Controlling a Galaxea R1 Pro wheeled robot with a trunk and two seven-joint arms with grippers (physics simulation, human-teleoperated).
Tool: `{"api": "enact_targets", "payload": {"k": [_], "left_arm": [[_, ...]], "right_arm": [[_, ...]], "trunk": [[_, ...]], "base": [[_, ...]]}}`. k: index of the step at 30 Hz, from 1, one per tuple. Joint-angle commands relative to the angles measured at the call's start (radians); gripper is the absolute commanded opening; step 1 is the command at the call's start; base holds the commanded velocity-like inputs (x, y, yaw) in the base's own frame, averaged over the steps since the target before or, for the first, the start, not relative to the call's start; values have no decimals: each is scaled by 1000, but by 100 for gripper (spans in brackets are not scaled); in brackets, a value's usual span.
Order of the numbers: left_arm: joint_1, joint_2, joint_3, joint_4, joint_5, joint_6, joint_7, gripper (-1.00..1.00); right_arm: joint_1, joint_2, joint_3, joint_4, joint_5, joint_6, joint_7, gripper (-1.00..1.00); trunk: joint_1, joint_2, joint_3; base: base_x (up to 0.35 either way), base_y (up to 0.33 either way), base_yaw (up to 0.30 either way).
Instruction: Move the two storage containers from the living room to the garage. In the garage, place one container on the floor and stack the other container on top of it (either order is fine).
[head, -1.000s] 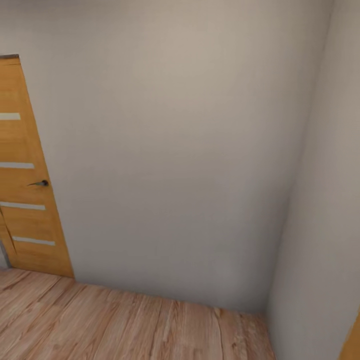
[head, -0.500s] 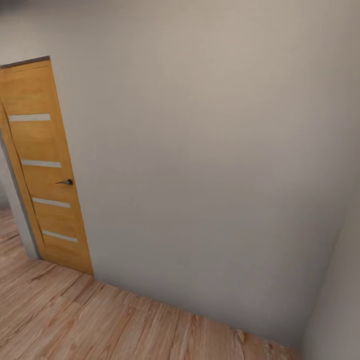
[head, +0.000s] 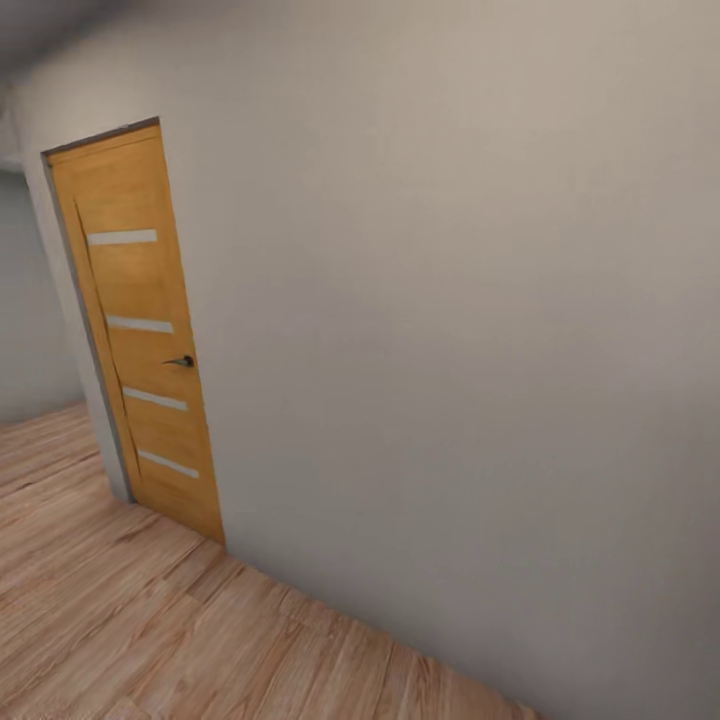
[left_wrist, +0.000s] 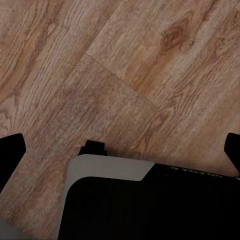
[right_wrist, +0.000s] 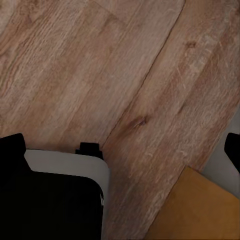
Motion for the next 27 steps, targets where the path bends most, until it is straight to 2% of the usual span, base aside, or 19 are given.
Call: {"api": "enact_targets", "payload": {"k": [1,6,27], "left_arm": [[-1,0,-1,1,6,-3,-1,100],[-1,0,-1,1,6,-3,-1,100],[-1,-1,4,1,10,-2,1,100]], "right_arm": [[-1,0,-5,3,10,-5,-4,100],[-1,0,-5,3,11,-5,-4,100],[-1,-2,-6,4,2,-7,9,100]], "trunk": [[1,-1,-1],[1,-1,-1],[1,-1,-1]], "base": [[167,0,273],[99,0,280],[2,0,297]]}}
